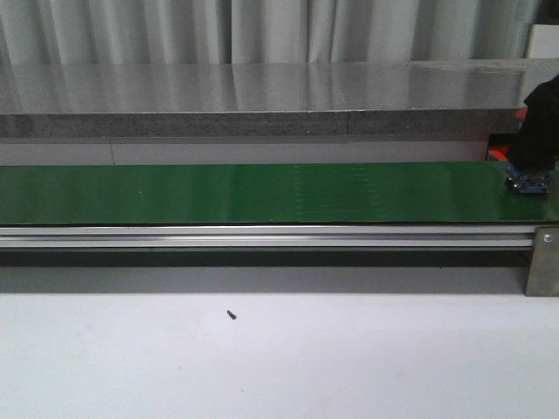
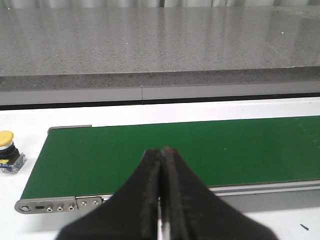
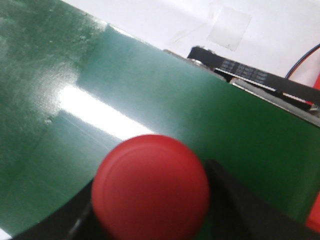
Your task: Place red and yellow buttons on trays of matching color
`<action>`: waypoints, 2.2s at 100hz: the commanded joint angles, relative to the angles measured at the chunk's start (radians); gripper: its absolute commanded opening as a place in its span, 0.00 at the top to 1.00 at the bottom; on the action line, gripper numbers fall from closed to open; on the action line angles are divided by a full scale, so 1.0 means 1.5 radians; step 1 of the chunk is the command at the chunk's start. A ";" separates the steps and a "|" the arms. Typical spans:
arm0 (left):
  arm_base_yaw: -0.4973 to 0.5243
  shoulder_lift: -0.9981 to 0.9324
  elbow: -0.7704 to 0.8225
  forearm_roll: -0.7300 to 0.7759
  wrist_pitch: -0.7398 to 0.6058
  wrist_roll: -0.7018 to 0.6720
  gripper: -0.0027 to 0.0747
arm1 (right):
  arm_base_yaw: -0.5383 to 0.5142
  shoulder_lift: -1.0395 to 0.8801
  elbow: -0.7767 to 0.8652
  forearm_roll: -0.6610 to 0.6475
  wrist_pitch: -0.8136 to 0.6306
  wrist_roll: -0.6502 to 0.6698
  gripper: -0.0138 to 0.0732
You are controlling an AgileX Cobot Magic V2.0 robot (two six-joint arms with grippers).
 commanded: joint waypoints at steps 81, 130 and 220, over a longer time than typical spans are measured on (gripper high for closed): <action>-0.005 0.004 -0.019 -0.007 -0.055 0.000 0.99 | -0.227 0.184 -0.424 0.017 0.038 0.013 0.70; -0.005 0.004 -0.019 -0.007 -0.055 0.000 0.99 | -0.225 0.342 -0.547 0.023 0.057 0.014 0.70; -0.005 0.004 -0.019 -0.007 -0.055 0.000 0.99 | -0.225 0.342 -0.548 0.024 0.058 0.018 0.22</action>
